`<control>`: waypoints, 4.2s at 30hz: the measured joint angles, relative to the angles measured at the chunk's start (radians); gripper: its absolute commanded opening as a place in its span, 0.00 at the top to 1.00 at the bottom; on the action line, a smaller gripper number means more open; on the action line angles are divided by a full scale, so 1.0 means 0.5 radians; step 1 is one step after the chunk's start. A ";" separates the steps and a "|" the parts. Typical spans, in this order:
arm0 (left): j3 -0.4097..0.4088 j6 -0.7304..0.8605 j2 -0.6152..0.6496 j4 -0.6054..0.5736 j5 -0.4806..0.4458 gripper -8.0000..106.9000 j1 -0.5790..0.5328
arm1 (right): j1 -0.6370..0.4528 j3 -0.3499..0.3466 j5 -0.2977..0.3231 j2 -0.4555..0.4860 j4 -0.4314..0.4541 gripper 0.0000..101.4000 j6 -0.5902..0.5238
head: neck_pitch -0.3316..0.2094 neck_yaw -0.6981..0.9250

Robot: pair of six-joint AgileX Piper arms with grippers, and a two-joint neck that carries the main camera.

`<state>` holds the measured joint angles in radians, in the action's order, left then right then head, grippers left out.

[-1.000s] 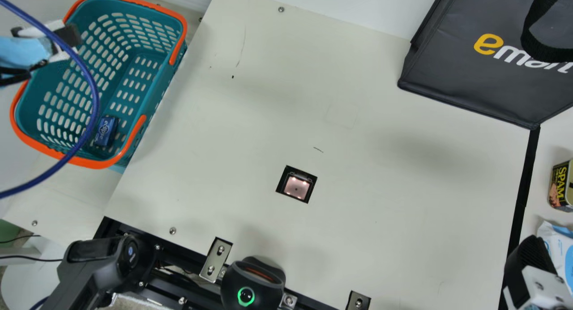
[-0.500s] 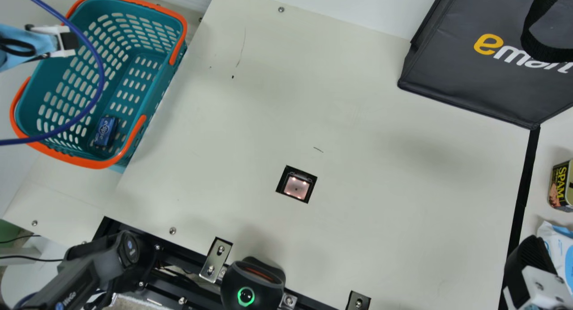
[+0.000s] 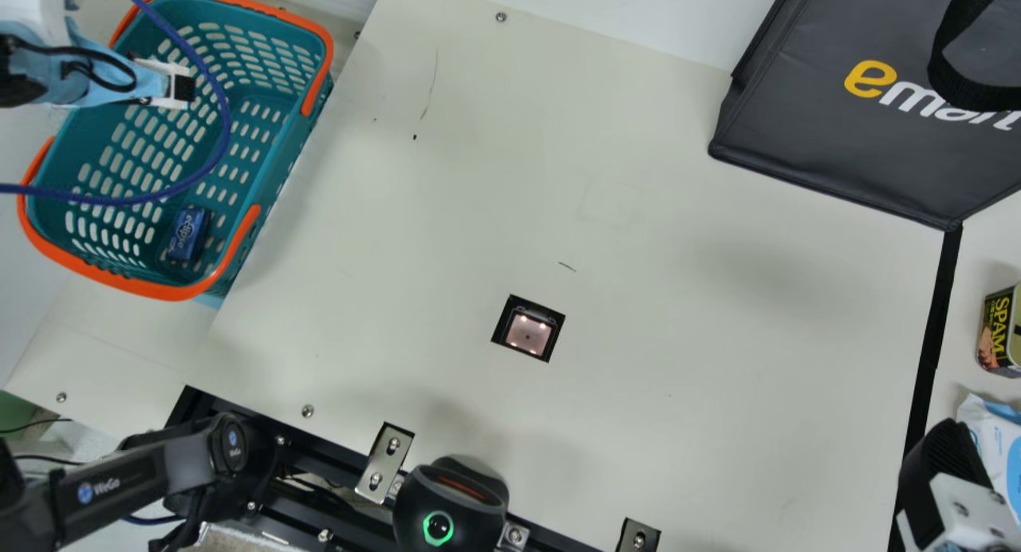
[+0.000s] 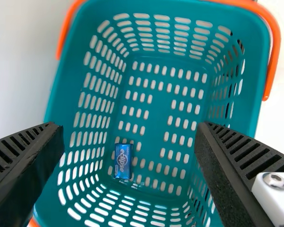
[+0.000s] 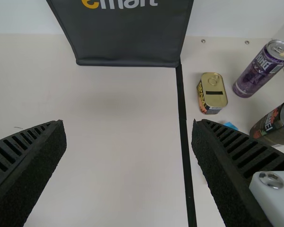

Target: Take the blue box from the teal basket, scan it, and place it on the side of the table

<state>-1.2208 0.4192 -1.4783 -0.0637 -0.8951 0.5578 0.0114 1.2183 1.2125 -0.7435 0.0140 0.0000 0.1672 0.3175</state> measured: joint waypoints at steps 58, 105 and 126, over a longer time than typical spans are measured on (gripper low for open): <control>0.452 0.162 -0.782 0.178 0.508 0.15 0.151 | 0.000 0.000 -0.002 0.000 0.000 0.06 0.000 | 0.000 0.000; 0.696 0.097 -1.049 0.266 0.971 0.15 0.318 | 0.000 0.000 -0.002 0.000 0.000 0.06 0.000 | 0.000 0.003; 0.665 0.260 -1.150 0.081 0.992 0.15 0.374 | 0.000 0.000 -0.002 0.000 0.000 0.06 0.000 | 0.000 0.003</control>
<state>-0.8885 0.5494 -2.0533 -0.0233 -0.3992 0.7450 0.0114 1.2183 1.2116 -0.7435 0.0140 0.0000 0.1672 0.3191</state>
